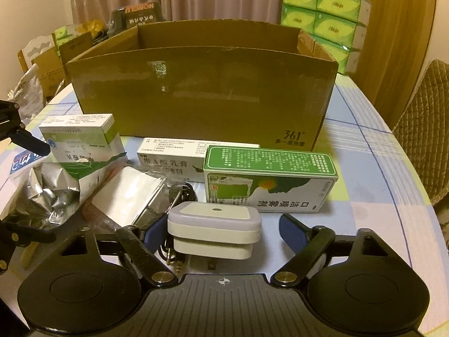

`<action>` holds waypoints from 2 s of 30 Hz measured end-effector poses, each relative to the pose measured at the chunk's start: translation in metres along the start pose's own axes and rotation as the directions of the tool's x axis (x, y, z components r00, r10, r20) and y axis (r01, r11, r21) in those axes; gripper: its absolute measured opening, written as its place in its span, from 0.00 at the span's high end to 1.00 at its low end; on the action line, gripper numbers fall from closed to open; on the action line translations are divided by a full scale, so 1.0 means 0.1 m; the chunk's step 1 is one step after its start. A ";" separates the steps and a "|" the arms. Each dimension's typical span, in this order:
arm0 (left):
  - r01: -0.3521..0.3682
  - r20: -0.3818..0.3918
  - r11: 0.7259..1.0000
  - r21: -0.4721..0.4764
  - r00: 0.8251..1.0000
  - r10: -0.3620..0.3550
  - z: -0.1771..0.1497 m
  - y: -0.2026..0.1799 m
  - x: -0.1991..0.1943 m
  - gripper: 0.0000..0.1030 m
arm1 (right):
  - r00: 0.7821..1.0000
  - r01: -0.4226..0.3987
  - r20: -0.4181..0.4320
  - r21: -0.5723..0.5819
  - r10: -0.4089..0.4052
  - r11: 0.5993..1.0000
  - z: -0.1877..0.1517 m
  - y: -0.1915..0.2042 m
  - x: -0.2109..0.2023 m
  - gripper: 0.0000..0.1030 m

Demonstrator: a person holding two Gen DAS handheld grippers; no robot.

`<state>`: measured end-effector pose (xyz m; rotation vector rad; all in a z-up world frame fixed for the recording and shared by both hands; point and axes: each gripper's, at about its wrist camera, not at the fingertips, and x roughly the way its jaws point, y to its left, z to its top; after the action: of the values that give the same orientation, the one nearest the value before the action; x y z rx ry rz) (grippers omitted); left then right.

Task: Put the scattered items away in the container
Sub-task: 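Reach the left tool to the silver foil bag while the right tool grasps the white plug adapter, then close the left tool on the silver foil bag while the right tool lifts the adapter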

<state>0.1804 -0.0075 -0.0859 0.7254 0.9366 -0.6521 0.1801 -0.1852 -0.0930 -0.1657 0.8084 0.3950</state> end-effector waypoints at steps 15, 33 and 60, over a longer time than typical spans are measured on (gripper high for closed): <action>0.025 -0.015 1.000 -0.014 1.000 -0.025 0.05 0.07 0.16 0.15 | 1.000 0.002 -0.001 0.013 -0.002 1.000 -0.02 -0.06 -0.04 0.39; 0.040 -0.033 0.999 -0.028 0.999 -0.041 0.17 0.13 0.35 0.47 | 1.000 0.008 -0.008 0.035 -0.007 0.999 -0.09 -0.19 -0.15 0.39; -0.022 0.010 0.998 -0.065 1.000 0.023 0.36 0.18 -0.44 0.51 | 0.994 0.018 0.106 0.046 -0.023 0.999 0.20 -0.23 -0.65 0.39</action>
<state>0.1920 -0.0169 -0.0285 0.6732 0.9345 -0.6028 0.1624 -0.2182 -0.0315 -0.1099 0.7095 0.3633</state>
